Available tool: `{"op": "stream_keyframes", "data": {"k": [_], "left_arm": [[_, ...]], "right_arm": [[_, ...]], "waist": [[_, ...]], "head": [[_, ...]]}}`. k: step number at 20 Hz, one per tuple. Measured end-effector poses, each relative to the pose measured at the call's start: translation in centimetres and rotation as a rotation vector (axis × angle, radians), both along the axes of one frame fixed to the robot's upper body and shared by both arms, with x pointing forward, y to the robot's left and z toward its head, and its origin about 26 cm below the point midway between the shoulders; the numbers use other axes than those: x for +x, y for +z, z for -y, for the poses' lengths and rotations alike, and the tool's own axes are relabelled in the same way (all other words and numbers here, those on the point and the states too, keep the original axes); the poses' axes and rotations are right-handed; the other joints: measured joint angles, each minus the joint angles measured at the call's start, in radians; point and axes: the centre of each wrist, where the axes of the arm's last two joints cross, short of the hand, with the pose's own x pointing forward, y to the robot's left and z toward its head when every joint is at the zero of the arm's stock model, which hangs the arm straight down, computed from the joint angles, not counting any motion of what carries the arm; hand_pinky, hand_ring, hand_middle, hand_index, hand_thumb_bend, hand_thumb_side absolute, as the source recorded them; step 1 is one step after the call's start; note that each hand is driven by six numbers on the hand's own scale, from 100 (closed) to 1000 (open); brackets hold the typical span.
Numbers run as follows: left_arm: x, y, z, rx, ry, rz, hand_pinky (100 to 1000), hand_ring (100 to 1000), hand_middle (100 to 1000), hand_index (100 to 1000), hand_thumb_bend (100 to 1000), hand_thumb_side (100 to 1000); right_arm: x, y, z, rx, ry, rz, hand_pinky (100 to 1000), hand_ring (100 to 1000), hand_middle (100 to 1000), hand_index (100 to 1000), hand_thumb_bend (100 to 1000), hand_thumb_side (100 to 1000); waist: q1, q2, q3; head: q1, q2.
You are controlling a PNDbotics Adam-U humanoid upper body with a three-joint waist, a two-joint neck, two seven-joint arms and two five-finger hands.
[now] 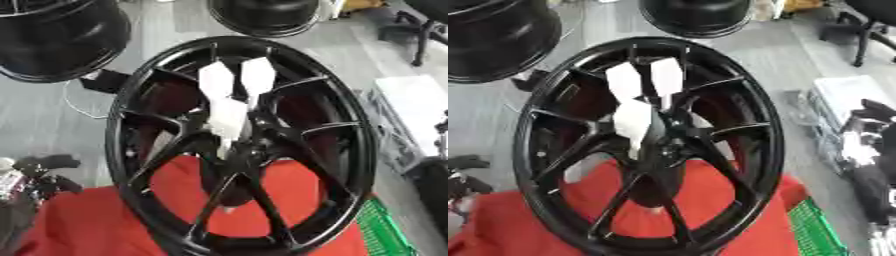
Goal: Pull the pin out of the wheel hub.
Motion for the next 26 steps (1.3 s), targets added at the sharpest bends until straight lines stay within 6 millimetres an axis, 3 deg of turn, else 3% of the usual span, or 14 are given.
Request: {"op": "stream_keyframes", "data": {"k": [5, 11, 13, 18, 26], "left_arm": [[0.0, 0.1, -0.3, 0.016, 0.0, -0.002, 684, 529, 712, 810, 118, 977], [0.0, 0.2, -0.4, 0.028, -0.007, -0.002, 684, 529, 713, 810, 116, 976], [-0.1, 0.2, -0.4, 0.029, -0.009, -0.002, 684, 528, 713, 810, 116, 976], [-0.2, 0.0, -0.4, 0.038, -0.017, -0.004, 684, 528, 713, 809, 113, 977], [-0.3, -0.2, -0.3, 0.045, -0.037, -0.007, 684, 527, 712, 809, 110, 978]], "right_arm": [[-0.4, 0.6, 1.2, -0.19, 0.038, 0.007, 495, 603, 691, 827, 100, 440], [0.9, 3.1, 0.8, -0.4, 0.157, 0.086, 490, 604, 711, 846, 100, 418], [1.6, 4.2, 0.4, -0.453, 0.216, 0.116, 489, 603, 718, 851, 100, 404], [3.2, 6.9, -1.2, -0.576, 0.361, 0.147, 486, 602, 751, 874, 100, 261], [4.7, 10.8, -3.9, -0.769, 0.528, 0.084, 472, 585, 766, 888, 100, 211]], "waist": [[-0.013, -0.001, 0.009], [-0.018, -0.006, 0.013], [-0.018, -0.007, 0.015], [-0.018, -0.013, 0.022], [-0.003, -0.02, 0.047]], "head": [[-0.003, 0.0], [-0.006, 0.0], [-0.007, 0.0], [-0.014, 0.0], [-0.034, 0.008]]}}
